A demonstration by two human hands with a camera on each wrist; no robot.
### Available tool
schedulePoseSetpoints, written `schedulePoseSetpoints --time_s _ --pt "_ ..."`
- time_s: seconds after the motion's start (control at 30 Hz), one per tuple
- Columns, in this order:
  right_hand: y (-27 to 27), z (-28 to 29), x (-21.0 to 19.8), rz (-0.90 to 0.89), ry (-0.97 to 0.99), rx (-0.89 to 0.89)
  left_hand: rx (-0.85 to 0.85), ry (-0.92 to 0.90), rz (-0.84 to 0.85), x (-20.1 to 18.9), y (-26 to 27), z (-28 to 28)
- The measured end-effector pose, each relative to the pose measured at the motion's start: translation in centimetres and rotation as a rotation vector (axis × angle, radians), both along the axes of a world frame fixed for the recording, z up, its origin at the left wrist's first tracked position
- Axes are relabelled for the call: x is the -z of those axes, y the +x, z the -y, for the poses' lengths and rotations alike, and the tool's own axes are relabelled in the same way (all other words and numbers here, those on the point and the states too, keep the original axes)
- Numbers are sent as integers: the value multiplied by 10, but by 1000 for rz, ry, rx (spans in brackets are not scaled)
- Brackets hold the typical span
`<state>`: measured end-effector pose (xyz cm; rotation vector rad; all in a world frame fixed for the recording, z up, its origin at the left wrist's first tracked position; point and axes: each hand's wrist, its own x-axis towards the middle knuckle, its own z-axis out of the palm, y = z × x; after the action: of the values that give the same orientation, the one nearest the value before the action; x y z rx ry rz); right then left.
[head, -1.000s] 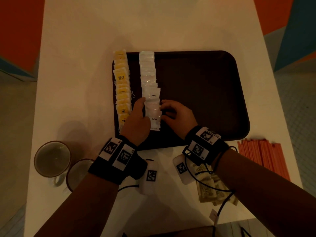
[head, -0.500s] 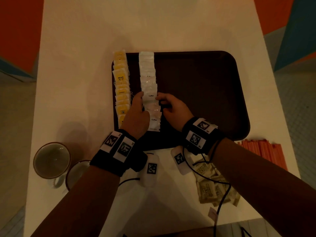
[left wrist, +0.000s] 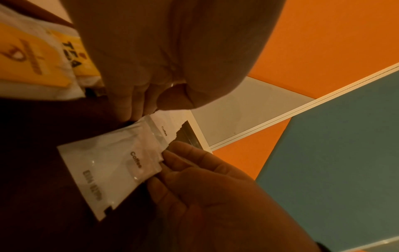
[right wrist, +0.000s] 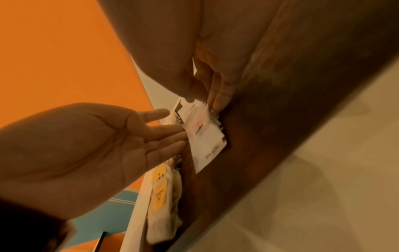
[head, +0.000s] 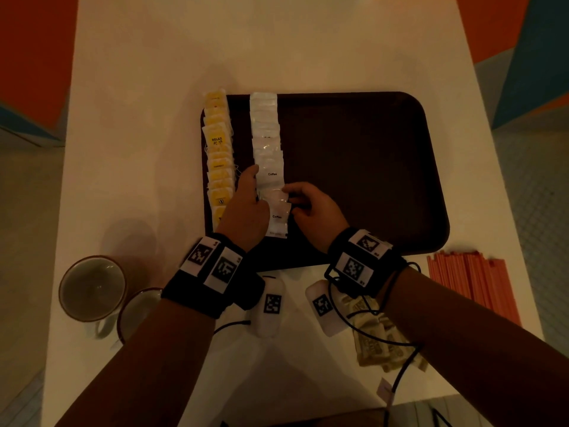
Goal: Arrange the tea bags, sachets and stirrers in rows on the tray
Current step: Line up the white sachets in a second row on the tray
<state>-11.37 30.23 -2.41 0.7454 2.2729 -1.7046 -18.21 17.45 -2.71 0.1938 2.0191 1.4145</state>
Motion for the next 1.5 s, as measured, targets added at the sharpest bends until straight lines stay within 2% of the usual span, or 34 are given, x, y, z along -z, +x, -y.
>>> schedulePoseSetpoints --time_s 0.3,0.6,0.8,0.97,1.17,1.3,1.5 --pt "2 1 0 -23 -10 1 -19 1 -34 -6 1 1" --pt "2 0 -5 -68 -45 8 -71 120 -27 -19 9 -3" --pt "4 -3 -7 -1 20 42 -67 13 -82 -18 9 0" --pt "7 1 -9 -2 -84 71 -85 -21 -68 -17 10 0" --pt "1 6 -9 -61 -142 103 -82 -14 -70 -20 6 -1" --pt "-1 3 -7 -13 -79 98 -90 -42 -59 -22 10 3" --pt "-2 9 -7 3 -92 86 -122 -41 -12 -22 23 0"
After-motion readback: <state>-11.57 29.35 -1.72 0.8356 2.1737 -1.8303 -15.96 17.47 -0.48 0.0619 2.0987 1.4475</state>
